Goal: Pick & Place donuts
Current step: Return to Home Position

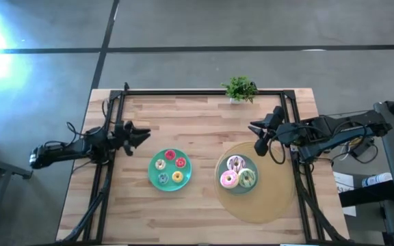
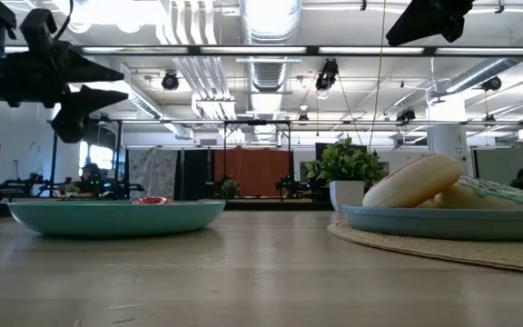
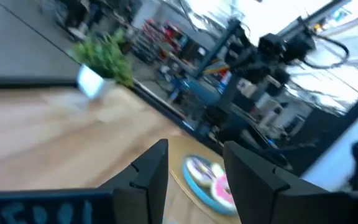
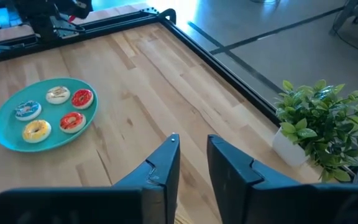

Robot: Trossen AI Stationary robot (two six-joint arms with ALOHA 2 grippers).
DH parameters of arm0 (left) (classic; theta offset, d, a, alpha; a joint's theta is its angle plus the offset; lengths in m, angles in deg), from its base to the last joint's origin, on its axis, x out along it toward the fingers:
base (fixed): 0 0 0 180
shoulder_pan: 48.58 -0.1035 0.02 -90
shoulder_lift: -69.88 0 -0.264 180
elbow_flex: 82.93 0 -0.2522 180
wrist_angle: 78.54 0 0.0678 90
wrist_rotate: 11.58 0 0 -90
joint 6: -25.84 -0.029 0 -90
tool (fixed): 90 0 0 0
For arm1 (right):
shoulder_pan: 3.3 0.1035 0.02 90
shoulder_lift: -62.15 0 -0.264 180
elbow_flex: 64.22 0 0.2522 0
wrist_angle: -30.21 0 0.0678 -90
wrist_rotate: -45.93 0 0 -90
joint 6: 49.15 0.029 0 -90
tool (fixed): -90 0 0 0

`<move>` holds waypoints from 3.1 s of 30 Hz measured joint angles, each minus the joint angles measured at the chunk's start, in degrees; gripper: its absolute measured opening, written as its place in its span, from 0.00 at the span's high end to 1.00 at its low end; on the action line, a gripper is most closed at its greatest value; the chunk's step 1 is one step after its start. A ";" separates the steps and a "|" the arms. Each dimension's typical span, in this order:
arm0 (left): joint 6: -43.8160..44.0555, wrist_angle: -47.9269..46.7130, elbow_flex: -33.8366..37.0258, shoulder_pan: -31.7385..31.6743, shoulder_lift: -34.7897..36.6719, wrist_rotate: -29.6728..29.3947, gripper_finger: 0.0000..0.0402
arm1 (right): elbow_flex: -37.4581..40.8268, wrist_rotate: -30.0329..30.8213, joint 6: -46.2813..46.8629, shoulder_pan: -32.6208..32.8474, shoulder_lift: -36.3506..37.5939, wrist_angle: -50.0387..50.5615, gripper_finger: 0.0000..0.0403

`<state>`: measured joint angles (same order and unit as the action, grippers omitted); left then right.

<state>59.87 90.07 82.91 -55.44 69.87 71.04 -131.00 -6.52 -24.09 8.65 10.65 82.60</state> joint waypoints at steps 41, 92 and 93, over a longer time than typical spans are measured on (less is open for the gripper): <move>-22.92 -0.89 0.07 3.09 -2.69 4.94 0.68 | 0.00 0.01 0.00 0.03 -0.02 0.00 0.83; -22.88 -0.89 0.07 3.09 -2.78 4.96 0.68 | 36.03 -4.53 -3.36 0.38 14.95 -52.64 0.79; -22.88 -0.89 0.07 3.09 -2.78 4.97 0.68 | 37.40 -4.51 -2.48 0.30 17.23 -52.89 0.80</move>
<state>37.00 89.18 82.97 -52.35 67.09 76.01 -93.60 -11.04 -26.57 8.95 27.87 29.71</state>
